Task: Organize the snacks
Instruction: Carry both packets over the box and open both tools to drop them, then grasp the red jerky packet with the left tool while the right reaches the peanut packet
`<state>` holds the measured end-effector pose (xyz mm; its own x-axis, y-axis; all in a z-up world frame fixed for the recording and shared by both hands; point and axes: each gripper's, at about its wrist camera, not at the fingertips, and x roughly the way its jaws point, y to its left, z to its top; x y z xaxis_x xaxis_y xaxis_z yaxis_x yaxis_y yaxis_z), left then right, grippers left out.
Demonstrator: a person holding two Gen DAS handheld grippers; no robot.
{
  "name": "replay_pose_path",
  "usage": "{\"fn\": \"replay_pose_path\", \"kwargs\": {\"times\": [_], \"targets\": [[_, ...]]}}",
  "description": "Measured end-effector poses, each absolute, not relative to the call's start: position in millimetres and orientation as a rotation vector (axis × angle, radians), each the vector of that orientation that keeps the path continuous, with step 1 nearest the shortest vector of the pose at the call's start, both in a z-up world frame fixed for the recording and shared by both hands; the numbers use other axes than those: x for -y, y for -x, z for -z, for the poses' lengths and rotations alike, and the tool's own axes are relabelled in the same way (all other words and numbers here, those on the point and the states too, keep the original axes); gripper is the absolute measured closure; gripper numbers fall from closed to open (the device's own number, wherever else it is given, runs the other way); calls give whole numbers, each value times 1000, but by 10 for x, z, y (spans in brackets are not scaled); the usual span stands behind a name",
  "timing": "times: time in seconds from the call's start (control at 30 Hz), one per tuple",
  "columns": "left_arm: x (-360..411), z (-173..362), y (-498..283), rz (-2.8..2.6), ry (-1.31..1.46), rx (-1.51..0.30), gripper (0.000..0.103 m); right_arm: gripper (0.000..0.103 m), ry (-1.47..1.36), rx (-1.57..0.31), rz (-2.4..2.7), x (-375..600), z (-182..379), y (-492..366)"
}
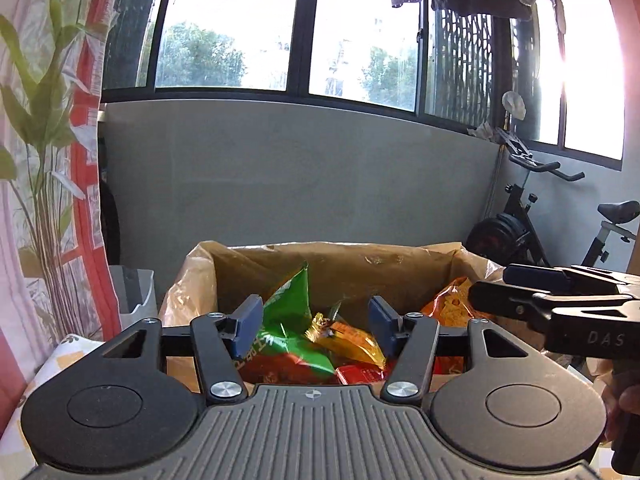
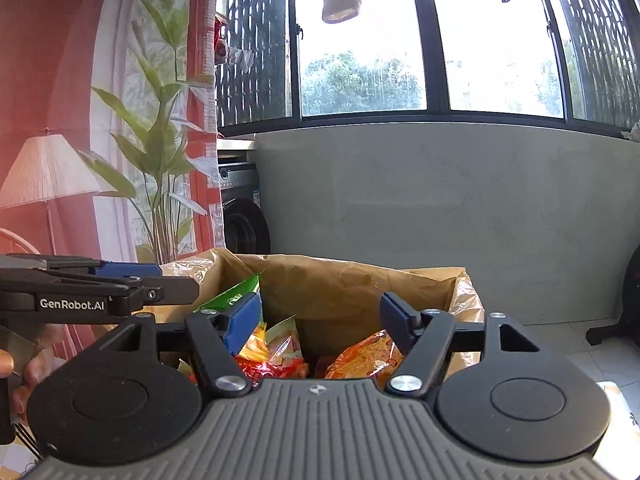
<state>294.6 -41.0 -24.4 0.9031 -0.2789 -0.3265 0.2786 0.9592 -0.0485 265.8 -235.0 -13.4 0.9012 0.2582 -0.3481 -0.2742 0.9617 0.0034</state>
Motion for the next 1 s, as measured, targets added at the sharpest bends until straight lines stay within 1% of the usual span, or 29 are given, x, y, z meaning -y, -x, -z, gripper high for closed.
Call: {"fn": "replay_pose_path", "kwargs": {"times": [0.23,0.4,0.7,0.8,0.9,1.0], "targets": [[446,193,-2548,278,-21,-325,42,34,-3,-317,-270,2543,81,-2187],[597,286,-2220,320,-41,-341,43,34,16,-318,-260,2661,185,-1847],[750,620,-1701,299,54,-325,43,36,9,-372,-198,2935,687,-1391],[901,752,-1603,360,-16,-323,43,38,49,-394,-168,2963,871,-1326],[1030,938,-1627,387,-84,-372,43,38,115,-410,-149,2964,1049,-1293],[1050,1131,-1738,393,-48,-450,43,47,76,-445,-128,3041,1229,-1282]]}}
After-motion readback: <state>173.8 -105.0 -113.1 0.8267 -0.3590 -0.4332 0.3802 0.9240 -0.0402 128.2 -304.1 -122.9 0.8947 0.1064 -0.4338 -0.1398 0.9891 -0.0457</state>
